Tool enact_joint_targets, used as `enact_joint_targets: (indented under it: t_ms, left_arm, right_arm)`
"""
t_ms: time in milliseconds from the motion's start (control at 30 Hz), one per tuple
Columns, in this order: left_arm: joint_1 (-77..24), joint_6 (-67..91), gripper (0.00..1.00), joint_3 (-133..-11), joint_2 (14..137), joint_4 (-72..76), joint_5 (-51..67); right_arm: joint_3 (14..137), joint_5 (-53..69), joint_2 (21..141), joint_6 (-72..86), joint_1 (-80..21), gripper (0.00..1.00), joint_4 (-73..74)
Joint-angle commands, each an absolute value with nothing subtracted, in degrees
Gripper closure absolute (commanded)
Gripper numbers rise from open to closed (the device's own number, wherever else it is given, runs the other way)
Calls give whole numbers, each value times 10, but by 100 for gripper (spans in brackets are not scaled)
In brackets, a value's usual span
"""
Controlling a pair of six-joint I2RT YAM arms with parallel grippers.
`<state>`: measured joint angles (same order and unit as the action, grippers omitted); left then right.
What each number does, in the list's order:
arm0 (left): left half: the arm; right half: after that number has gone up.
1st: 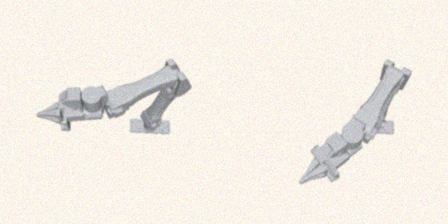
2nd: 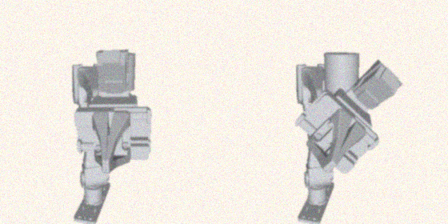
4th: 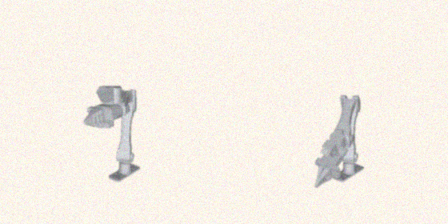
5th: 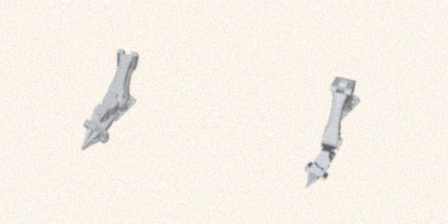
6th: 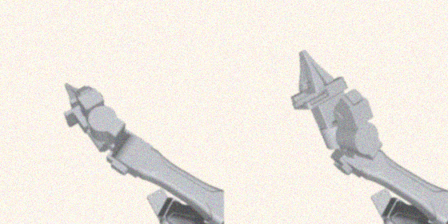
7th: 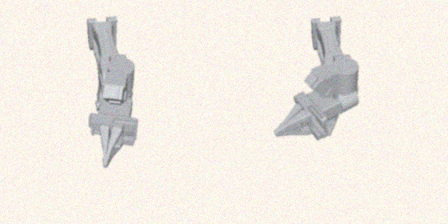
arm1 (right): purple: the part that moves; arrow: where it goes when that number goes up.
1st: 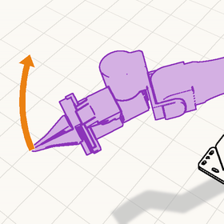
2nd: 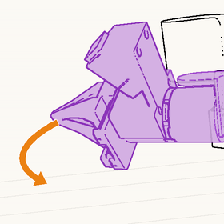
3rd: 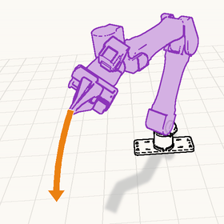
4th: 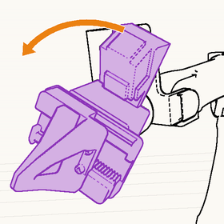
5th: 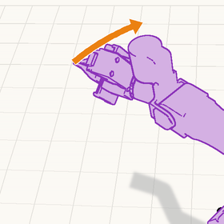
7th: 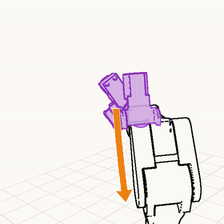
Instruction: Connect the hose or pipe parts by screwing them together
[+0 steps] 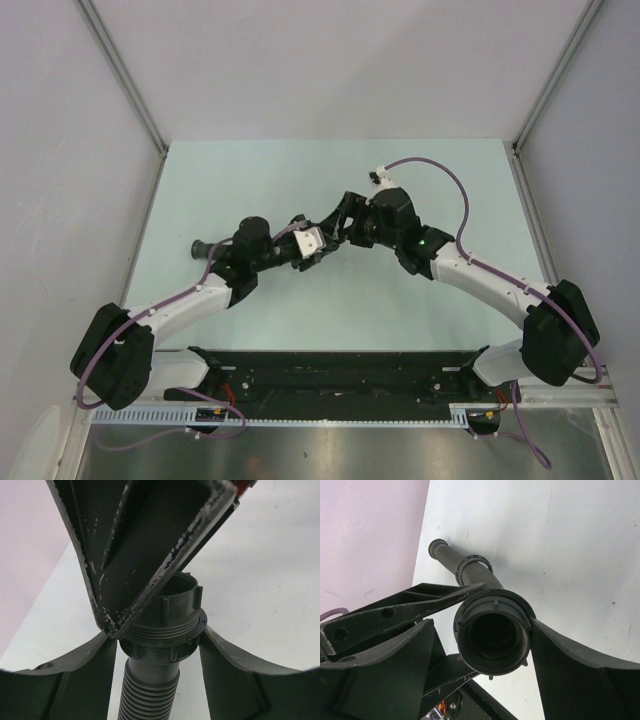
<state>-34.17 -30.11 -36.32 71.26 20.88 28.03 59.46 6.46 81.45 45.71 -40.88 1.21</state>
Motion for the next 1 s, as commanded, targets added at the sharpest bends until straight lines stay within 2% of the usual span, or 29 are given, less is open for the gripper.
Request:
enact_joint_targets:
  t_ms: [0,67,100,333,467,500,600,733,967]
  left_arm:
    - [-352,-313,100,-366,703,281,265]
    - [-351,-315,100,-362,699,280,274]
    - [-349,-313,100,-362,699,280,279]
    - [-329,-293,100,-363,688,279,349]
    - [-317,-281,100,-368,687,267,385]
    - [-315,-281,100,-369,688,265,393]
    - [-311,-283,100,-370,685,259,421]
    - [-311,-283,100,-371,684,257,453]
    - [-307,-278,100,-380,693,247,492]
  right_arm:
    - [606,67,757,470,-425,19,-19]
    - [605,76,733,419,-408,11,-5]
    - [604,83,729,395,-391,10,-4]
    - [604,185,716,92,-308,13,-3]
    - [604,331,708,-154,-308,13,37]
    - [604,356,704,-247,-308,13,49]
    - [602,407,690,-379,-313,11,85]
    - [603,445,680,-508,-327,9,143]
    - [604,404,700,-559,-359,10,135]
